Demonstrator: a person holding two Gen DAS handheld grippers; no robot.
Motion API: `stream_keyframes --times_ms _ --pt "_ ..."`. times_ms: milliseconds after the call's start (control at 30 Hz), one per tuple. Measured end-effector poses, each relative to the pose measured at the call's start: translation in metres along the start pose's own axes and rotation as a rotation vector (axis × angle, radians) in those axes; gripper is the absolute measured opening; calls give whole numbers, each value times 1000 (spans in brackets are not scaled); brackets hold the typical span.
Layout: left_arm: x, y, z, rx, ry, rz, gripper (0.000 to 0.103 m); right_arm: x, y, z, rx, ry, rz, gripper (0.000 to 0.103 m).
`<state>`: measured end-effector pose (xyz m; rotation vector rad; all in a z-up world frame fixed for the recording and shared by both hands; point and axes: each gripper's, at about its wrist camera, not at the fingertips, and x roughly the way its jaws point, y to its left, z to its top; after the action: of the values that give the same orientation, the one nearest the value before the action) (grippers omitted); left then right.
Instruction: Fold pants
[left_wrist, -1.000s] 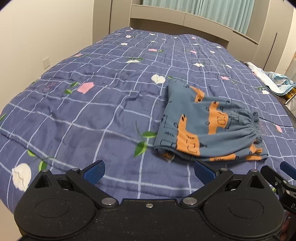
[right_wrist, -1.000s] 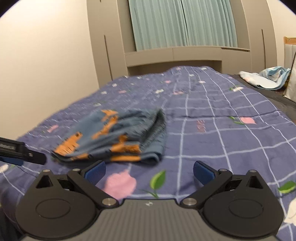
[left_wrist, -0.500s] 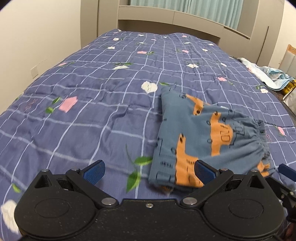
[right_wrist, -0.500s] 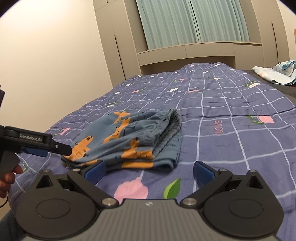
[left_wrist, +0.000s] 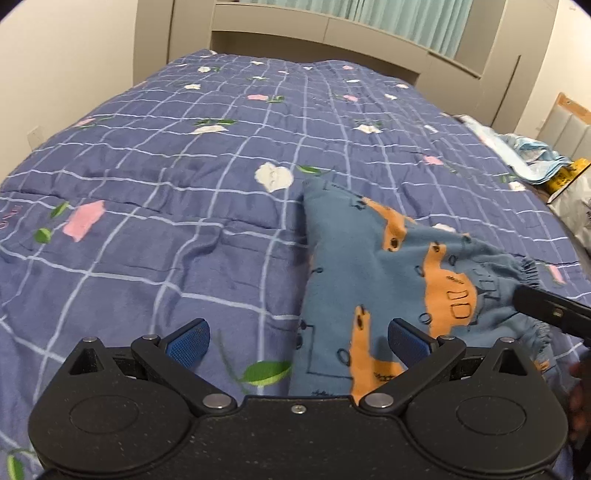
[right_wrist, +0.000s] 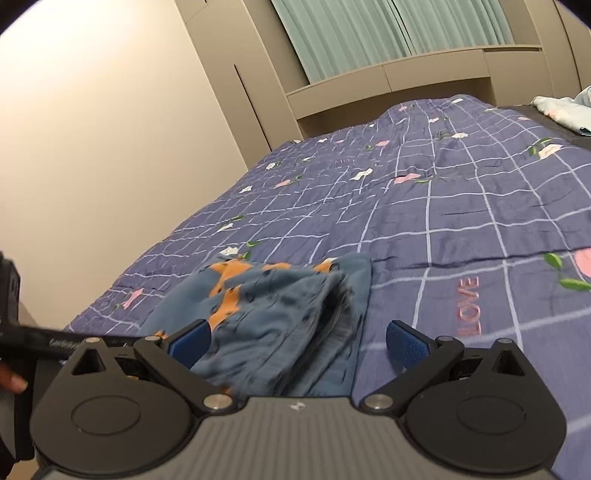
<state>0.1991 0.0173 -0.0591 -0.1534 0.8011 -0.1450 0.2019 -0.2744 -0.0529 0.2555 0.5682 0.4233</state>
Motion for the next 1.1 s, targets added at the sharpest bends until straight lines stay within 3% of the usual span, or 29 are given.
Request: stream_keyframes --times_ms 100,200,867,1100 --pt "3 -1 -1 -6 -12 -57 102 17 -8 5 35 62 46 103" --pt "9 -6 -3 -2 -4 -68 102 24 -13 4 47 86 73 103" --pt "8 -2 -14 -8 -28 -63 102 15 -16 -7 60 25 88 102" --pt "-3 3 -13 -69 -26 -69 99 8 -18 -10 84 -1 71 83"
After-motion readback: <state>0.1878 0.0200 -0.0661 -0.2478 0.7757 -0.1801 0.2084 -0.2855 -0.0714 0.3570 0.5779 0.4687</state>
